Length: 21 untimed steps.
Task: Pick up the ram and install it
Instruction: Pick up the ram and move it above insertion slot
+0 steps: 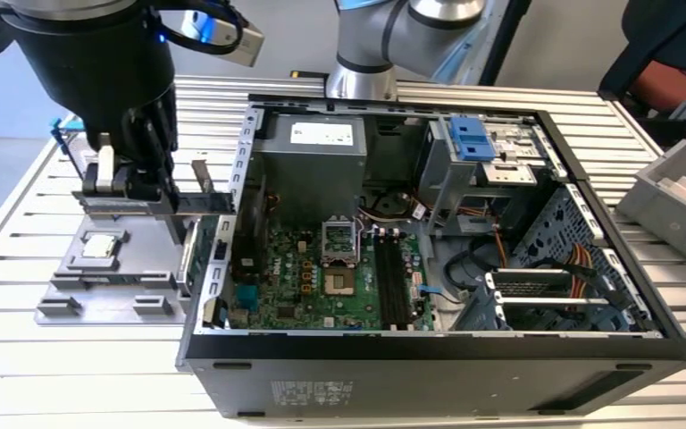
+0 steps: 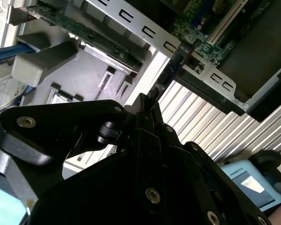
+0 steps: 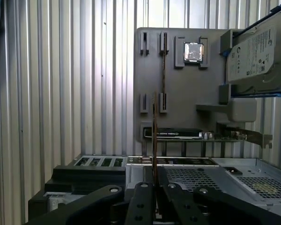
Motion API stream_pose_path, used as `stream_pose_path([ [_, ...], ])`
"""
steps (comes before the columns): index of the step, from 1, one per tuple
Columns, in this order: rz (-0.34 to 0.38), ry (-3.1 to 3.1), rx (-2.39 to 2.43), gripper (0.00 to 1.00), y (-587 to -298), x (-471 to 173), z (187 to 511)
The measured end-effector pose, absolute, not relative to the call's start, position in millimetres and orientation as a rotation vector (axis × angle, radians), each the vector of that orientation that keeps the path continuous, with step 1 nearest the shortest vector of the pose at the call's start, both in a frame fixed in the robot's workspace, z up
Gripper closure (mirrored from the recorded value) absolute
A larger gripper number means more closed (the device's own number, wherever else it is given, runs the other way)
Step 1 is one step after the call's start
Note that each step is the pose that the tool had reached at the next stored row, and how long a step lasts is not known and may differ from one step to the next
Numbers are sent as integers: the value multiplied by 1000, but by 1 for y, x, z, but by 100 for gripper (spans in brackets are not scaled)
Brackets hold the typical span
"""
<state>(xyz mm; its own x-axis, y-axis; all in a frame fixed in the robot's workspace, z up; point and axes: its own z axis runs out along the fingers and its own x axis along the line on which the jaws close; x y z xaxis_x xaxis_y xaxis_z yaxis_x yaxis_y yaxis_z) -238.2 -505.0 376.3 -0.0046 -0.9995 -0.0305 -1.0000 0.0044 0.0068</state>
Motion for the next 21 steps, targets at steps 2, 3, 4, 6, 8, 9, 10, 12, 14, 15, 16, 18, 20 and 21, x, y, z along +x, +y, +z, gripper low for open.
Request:
stream_pose_path([
  [2, 41, 2214, -2204, 100, -505, -236, 376],
  [3, 41, 2214, -2204, 100, -505, -234, 376],
  [4, 41, 2214, -2204, 100, -505, -233, 376],
  [6, 41, 2214, -2204, 100, -504, -230, 376],
  [8, 41, 2214, -2204, 100, -504, -228, 376],
  [9, 41, 2214, -2204, 100, -504, -226, 376],
  [10, 41, 2214, -2204, 100, -504, -225, 376],
  [12, 41, 2214, -2204, 100, -504, -222, 376],
  [14, 41, 2214, -2204, 100, -503, -219, 376],
  [15, 41, 2214, -2204, 100, -503, -218, 376],
  [16, 41, 2214, -2204, 100, -503, -217, 376],
  [18, 41, 2214, -2204, 100, -503, -214, 376],
  [20, 41, 2214, -2204, 100, -502, -211, 376],
  [21, 41, 2214, -2204, 100, -502, -210, 376],
])
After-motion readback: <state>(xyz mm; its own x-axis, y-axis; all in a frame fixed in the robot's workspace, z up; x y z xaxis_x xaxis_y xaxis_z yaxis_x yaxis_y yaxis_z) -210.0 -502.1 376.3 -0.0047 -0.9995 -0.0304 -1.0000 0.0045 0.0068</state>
